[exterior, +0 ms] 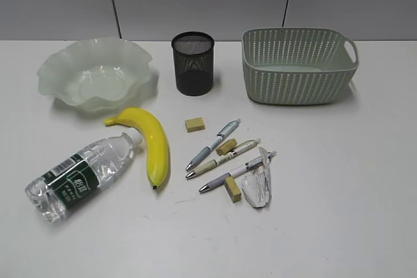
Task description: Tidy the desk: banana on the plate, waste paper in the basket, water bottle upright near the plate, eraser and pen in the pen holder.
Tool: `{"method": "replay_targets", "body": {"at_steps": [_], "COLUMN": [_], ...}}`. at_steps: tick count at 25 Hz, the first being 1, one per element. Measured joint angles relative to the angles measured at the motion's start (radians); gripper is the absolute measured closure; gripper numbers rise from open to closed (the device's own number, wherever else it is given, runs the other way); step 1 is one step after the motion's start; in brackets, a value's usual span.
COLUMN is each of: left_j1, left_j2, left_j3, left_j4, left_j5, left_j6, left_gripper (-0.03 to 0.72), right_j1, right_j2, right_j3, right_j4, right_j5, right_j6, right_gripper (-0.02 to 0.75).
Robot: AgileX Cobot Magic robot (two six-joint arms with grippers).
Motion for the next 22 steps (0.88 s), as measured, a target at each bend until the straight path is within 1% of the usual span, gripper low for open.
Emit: {"method": "replay_targets", "body": {"at_steps": [22], "left_j1": [0.000], "left_j2": [0.000], "left_j3": [0.000], "left_j4": [0.007], "left_j5": [0.000], "left_j6": [0.000], "left_gripper": [0.451], "right_j1": [0.000], "right_j2": [0.000], "right_j3": [0.000], "right_j4": [0.000], "right_j5": [0.000], "right_j6": [0.000], "right_gripper": [0.407]}}
